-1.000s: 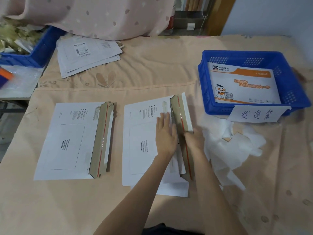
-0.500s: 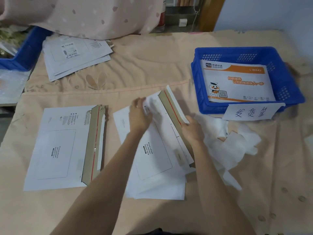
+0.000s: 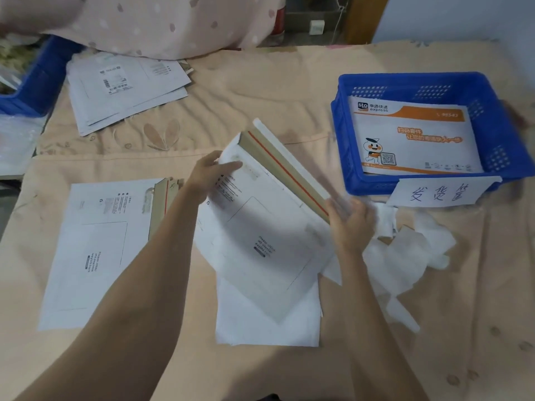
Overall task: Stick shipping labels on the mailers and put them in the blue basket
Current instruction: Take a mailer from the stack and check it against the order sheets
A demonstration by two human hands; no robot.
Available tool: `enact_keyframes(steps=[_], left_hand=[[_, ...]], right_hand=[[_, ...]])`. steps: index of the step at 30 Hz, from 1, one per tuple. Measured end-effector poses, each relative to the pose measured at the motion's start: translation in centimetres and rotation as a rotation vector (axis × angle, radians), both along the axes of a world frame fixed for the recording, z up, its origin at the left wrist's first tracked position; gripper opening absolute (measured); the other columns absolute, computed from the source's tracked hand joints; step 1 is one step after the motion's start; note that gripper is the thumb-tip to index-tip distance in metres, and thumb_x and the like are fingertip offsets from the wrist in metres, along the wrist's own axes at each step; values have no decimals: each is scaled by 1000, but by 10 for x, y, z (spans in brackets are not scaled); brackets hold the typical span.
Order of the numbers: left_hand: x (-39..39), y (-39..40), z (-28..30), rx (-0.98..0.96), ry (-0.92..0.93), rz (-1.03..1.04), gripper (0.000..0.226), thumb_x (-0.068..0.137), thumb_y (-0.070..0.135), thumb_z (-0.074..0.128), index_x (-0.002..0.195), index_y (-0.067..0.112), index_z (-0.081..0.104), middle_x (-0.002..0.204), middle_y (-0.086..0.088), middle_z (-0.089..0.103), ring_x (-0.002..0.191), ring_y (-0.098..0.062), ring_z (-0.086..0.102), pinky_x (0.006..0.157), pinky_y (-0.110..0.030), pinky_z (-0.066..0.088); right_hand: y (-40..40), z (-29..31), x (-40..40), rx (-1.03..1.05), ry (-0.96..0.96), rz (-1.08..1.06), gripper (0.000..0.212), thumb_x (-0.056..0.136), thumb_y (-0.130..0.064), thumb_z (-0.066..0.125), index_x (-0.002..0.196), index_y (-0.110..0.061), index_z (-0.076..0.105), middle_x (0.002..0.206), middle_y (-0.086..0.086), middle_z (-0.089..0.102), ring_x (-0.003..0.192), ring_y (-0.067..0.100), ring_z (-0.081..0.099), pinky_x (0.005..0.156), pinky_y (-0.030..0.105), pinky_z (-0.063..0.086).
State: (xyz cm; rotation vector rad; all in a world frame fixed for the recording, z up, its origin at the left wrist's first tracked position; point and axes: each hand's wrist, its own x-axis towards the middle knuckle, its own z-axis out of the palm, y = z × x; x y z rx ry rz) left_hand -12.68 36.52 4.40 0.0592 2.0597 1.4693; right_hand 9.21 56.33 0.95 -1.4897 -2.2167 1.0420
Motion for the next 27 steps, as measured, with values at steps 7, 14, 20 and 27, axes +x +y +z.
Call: enact_keyframes(steps=[7, 14, 20, 27], left_hand=[[23, -28, 3, 235, -174, 165, 51, 78, 42, 67, 123, 18, 60, 110, 1, 70, 90, -15, 64, 65, -25, 39], [55, -49, -20, -304, 40, 411, 39, 73, 44, 74, 72, 14, 49, 73, -1, 53, 73, -22, 54, 66, -31, 42], [71, -52, -22, -756, 58, 82, 49, 77, 44, 67, 113, 10, 60, 105, -8, 63, 98, -29, 62, 82, -33, 53], [75, -39, -22, -942, 124, 103, 84, 74, 36, 76, 139, 6, 32, 131, -16, 43, 125, -31, 43, 99, -37, 39]], right_hand=[[-1, -2, 8, -518, 163, -229, 42, 85, -47, 64, 97, -7, 58, 92, 3, 62, 83, 19, 57, 74, 29, 38], [-1, 13, 12, -532, 121, -108, 24, 80, -30, 72, 87, -10, 60, 77, -2, 62, 68, 12, 57, 61, 26, 42], [-14, -6, 23, -341, -174, -82, 36, 69, -34, 70, 93, -9, 60, 91, 7, 65, 79, 26, 60, 65, 31, 46], [-32, 0, 6, 137, -494, -37, 62, 68, -16, 72, 122, -9, 42, 130, 17, 42, 118, 35, 39, 95, 39, 35]])
